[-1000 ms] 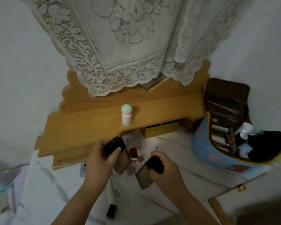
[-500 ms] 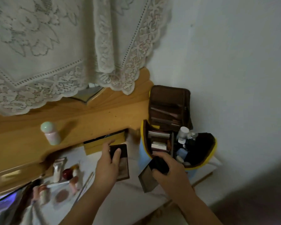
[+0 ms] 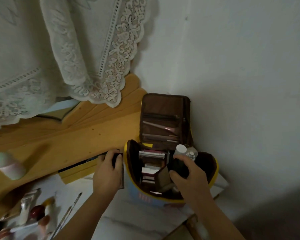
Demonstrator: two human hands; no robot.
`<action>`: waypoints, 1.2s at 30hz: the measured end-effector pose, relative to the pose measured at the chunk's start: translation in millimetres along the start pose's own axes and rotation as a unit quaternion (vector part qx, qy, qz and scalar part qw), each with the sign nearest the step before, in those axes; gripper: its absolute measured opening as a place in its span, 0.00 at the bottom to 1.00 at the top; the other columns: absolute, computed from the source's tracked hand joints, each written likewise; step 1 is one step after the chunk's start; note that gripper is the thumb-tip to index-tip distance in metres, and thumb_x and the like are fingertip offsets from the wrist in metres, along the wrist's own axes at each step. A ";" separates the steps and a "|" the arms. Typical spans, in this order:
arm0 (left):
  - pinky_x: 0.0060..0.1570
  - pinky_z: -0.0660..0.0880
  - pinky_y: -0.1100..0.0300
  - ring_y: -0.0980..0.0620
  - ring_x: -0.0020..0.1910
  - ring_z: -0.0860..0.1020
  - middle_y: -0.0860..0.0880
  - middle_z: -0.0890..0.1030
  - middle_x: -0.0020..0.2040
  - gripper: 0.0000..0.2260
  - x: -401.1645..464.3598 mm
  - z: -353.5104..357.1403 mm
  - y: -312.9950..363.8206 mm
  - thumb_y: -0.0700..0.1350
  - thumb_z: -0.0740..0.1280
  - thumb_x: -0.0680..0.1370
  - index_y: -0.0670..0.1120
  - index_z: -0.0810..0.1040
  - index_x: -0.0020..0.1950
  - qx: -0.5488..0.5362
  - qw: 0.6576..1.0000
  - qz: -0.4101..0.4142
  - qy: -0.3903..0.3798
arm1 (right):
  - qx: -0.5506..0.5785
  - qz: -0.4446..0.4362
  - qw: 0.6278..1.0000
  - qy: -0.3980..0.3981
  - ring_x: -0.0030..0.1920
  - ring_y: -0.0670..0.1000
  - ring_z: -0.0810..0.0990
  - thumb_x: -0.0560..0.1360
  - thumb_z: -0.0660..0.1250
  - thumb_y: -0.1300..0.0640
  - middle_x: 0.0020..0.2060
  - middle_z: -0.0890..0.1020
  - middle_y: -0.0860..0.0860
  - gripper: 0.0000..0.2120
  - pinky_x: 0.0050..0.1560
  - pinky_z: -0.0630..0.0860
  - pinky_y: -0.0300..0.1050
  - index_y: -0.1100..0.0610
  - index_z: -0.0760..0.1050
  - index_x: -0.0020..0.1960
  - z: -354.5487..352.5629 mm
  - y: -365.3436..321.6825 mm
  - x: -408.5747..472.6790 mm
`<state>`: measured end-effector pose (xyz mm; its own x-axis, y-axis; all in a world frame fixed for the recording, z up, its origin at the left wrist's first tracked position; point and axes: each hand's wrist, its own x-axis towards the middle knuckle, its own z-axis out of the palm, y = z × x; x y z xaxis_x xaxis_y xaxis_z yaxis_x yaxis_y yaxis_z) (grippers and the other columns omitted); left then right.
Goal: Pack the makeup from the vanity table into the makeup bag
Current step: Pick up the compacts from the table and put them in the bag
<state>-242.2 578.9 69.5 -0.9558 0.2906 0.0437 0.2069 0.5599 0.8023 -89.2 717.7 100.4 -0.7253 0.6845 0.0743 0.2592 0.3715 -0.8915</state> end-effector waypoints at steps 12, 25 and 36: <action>0.32 0.65 0.67 0.52 0.40 0.71 0.51 0.65 0.51 0.19 50.4 12.1 -4.5 0.49 0.68 0.72 0.51 0.70 0.61 0.071 0.992 0.053 -0.094 | 0.054 0.069 0.995 -0.049 0.48 0.48 0.78 0.68 0.73 0.63 0.44 0.77 0.44 0.17 0.48 0.79 0.40 0.50 0.71 0.52 69.9 -4.1 76.3; 0.37 0.68 0.67 0.54 0.45 0.72 0.52 0.67 0.54 0.18 56.9 8.5 -6.6 0.48 0.67 0.73 0.53 0.70 0.62 0.041 0.990 0.045 -0.131 | -0.365 -0.055 0.920 -0.129 0.61 0.57 0.70 0.77 0.59 0.58 0.61 0.71 0.57 0.17 0.58 0.70 0.48 0.59 0.67 0.65 130.3 25.0 99.8; 0.40 0.72 0.65 0.55 0.46 0.74 0.48 0.70 0.54 0.11 54.5 -12.8 4.8 0.42 0.61 0.77 0.52 0.72 0.58 -0.057 0.994 0.055 -0.080 | -0.454 -0.166 0.870 -0.097 0.48 0.57 0.76 0.68 0.72 0.55 0.45 0.77 0.55 0.08 0.44 0.74 0.47 0.54 0.80 0.47 115.9 28.5 106.7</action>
<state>-295.9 587.5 83.4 -0.8813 0.4703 0.0472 0.2753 0.4296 0.8601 -233.1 728.6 31.1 -0.9276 0.3588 0.1040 0.3481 0.9312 -0.1083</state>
